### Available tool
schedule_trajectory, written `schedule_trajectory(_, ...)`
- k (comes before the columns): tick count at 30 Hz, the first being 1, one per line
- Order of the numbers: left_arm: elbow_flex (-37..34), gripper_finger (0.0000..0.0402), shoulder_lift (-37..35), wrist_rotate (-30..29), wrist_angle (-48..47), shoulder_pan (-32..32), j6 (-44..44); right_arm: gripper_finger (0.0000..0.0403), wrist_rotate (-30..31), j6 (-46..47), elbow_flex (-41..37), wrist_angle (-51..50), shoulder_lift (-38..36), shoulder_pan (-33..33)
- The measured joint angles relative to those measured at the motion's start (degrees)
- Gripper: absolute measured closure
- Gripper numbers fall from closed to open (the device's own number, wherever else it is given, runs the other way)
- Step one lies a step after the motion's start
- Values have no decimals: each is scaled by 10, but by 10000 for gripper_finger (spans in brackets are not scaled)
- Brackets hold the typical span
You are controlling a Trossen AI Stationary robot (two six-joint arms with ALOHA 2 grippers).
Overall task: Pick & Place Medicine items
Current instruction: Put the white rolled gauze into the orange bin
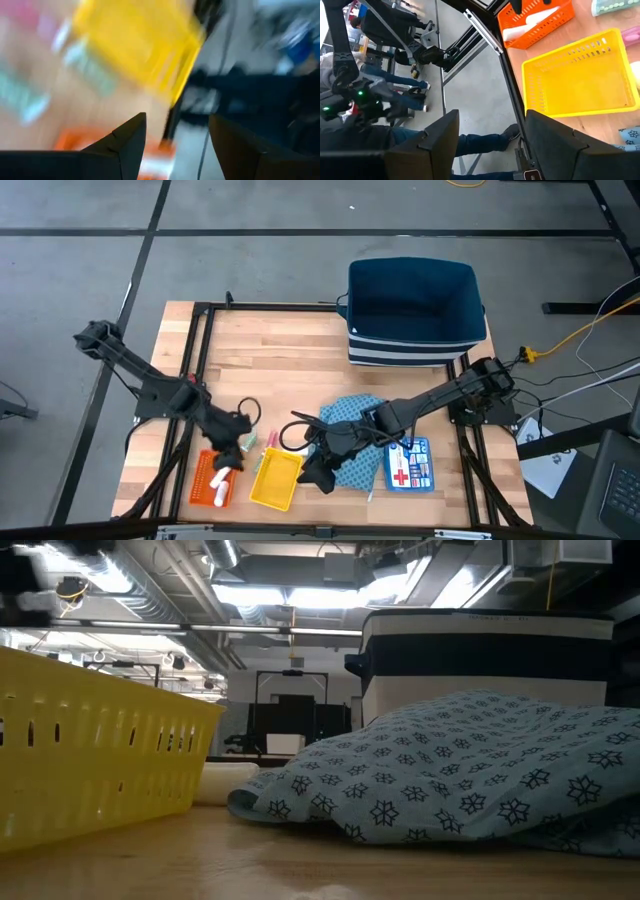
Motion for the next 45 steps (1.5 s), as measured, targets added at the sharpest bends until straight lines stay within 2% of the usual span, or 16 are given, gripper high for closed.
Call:
schedule_trajectory(3, 1, 191, 1, -36, 52, 33, 12, 172, 0, -4, 0, 0, 0, -5)
schedule_trajectory(7, 1, 191, 20, -64, 62, 83, 27, 172, -2, -6, 0, 0, 0, -12)
schedule_trajectory(10, 7, 192, 47, -63, 49, 113, 64, 172, -5, -6, 0, 0, 0, -16)
schedule_trajectory(12, 24, 192, 74, -40, 45, 131, 89, 172, -6, -6, 0, 0, 0, -17)
schedule_trajectory(17, 116, 192, 167, -6, -40, 157, 186, 172, -15, 5, 0, 0, 0, -18)
schedule_trajectory(23, 241, 192, 295, -40, -185, 177, 317, 172, -22, 7, 0, 0, 0, -18)
schedule_trajectory(27, 292, 192, 358, -54, -197, 192, 367, 172, -22, 7, 0, 0, 0, -16)
schedule_trajectory(35, 332, 192, 430, -53, -197, 205, 394, 172, -64, 7, 0, -1, 0, -9)
schedule_trajectory(40, 332, 192, 445, -82, -193, 193, 393, 172, -70, -8, 0, -4, -2, -5)
schedule_trajectory(45, 332, 192, 450, -80, -186, 188, 379, 172, -67, -33, 0, -8, -16, -2)
